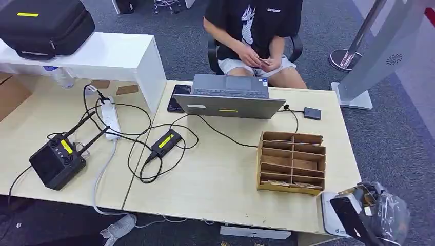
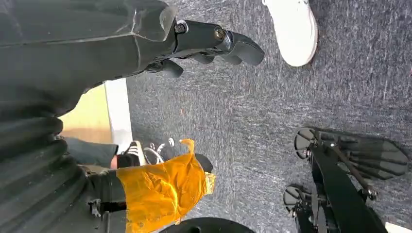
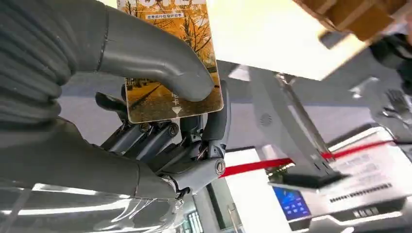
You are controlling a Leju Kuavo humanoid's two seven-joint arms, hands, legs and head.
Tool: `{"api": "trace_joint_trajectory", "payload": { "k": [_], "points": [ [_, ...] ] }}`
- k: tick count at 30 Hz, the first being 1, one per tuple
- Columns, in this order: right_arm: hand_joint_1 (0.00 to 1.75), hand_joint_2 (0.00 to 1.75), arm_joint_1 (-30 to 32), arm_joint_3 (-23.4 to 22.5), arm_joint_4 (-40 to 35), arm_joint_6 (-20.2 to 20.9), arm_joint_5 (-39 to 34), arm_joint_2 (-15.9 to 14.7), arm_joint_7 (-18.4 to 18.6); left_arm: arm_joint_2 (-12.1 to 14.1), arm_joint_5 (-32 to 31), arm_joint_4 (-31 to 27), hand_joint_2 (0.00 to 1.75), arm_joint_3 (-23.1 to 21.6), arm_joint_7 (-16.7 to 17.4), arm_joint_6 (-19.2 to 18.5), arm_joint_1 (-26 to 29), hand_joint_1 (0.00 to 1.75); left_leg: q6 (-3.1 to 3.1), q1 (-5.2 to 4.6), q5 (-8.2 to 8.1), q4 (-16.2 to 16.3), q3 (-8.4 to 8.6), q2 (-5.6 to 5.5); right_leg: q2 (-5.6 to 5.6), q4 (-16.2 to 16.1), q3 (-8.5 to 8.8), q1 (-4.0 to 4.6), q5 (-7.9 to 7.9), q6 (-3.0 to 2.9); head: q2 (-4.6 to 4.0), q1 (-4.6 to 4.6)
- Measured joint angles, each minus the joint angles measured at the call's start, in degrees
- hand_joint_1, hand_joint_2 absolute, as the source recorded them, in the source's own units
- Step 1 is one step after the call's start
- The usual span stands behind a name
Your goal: Pass the card to the sensor for recognition and then transmit it.
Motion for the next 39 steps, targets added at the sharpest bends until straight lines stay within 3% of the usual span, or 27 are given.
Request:
{"api": "trace_joint_trajectory", "payload": {
  "k": [23, 28, 31, 39],
  "points": [
    [1.75, 1.75, -4.35, 9.09, 8.35, 12.33, 2.47, -6.54, 7.95, 0.24, -0.61, 0.0, 1.75, 0.02, -0.11, -1.03, -0.01, 0.0, 0.0, -0.01, 0.0, 0.0, 0.0, -0.02, -0.01, 0.0, 0.01, -0.01, 0.0, 0.0, 0.0, 0.0],
    [1.75, 1.75, -4.78, 9.92, 9.13, 11.49, 1.53, -7.1, 7.82, 0.31, -0.55, 0.0, 1.75, 0.02, -0.11, -0.96, -0.01, 0.0, 0.0, -0.01, 0.0, 0.0, -0.01, -0.01, -0.01, 0.0, 0.01, -0.01, 0.0, 0.0, 0.0, 0.0],
    [1.75, 1.75, -4.63, 10.21, 8.5, 9.57, -1.39, -7.26, 5.94, 0.31, -0.04, 0.0, 1.75, 0.04, -0.11, -0.83, 0.02, 0.0, 0.0, -0.02, 0.0, 0.0, 0.0, -0.01, -0.01, 0.0, 0.01, -0.02, 0.0, 0.0, 0.0, 0.0],
    [1.75, 1.75, -3.59, 10.29, -0.29, 4.26, -5.69, -8.24, 2.09, 0.28, 0.87, 0.0, 1.75, 0.48, -0.13, -0.31, 0.03, 0.0, 0.0, -0.02, 0.0, 0.0, 0.0, 0.0, 0.0, 0.0, 0.0, -0.02, 0.0, 0.0, 0.0, -0.02]
  ]
}}
